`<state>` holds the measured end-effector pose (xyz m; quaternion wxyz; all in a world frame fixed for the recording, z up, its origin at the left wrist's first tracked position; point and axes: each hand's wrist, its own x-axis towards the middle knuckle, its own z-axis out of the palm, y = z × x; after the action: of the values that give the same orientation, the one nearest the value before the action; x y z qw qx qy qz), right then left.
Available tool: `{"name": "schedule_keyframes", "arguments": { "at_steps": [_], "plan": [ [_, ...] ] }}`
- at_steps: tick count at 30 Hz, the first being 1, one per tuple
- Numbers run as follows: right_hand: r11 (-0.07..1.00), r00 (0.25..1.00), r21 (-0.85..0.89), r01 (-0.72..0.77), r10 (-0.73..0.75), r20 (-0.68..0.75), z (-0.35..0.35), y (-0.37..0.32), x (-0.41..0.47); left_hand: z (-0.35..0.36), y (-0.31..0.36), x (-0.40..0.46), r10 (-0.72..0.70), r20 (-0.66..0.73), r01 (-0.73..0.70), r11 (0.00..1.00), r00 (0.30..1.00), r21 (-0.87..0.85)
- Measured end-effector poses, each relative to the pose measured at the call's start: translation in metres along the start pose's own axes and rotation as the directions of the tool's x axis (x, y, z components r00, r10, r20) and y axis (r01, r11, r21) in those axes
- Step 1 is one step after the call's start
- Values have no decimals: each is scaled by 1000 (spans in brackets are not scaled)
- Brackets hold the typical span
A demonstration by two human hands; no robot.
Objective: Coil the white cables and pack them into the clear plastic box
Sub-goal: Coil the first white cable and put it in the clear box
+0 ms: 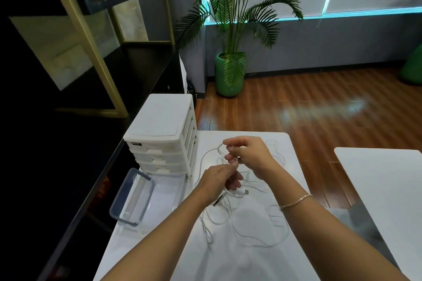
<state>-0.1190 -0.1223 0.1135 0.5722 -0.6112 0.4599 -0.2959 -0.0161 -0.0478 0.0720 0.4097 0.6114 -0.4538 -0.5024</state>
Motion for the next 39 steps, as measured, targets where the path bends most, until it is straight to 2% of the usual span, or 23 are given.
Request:
{"name": "schedule_keyframes", "arguments": {
  "at_steps": [6, 12, 16, 20, 25, 29, 32, 34, 35, 37, 39],
  "plan": [
    [999, 999, 32, 4, -3, -49, -4, 4, -6, -5, 7, -12, -23, 50, 24, 1000, 998, -17],
    [995, 994, -70, -74, 69, -80, -11, 18, -15, -12, 28, -20, -56, -109, 20, 950, 992, -310],
    [991, 992, -68, -112, 107, -72, -10, 17, -18, -16, 40, -24, -13, -110, -30, 925, 994, -380],
    [986, 991, -96, -133, 129, -44, -11, 18, -20, -22, 48, -23, -5, -180, -78, 889, 984, -451],
    [957, 996, -275, -90, 87, -21, -12, 21, -27, -25, 51, -26, 2, -158, -77, 879, 987, -470],
    [906, 994, -409, -113, 108, -36, -10, 20, -32, -24, 52, -29, -23, -136, -40, 895, 990, -445],
    [868, 999, -497, -2, -22, -43, -6, 11, -34, -20, 51, -30, -36, -104, -3, 934, 994, -357],
    [892, 995, -442, 92, -96, 13, -3, 4, -34, -15, 51, -30, -38, -57, 18, 949, 998, -315],
    [925, 993, -362, 116, -101, 62, -1, 0, -34, -12, 51, -31, -39, -37, 26, 951, 999, -308],
    [979, 985, -167, 116, -92, 145, 2, -5, -36, -8, 52, -31, -40, -15, 33, 952, 999, -303],
    [990, 984, -94, 108, -94, 149, 4, -8, -38, -7, 52, -30, -41, -12, 36, 952, 999, -303]
  ]
}}
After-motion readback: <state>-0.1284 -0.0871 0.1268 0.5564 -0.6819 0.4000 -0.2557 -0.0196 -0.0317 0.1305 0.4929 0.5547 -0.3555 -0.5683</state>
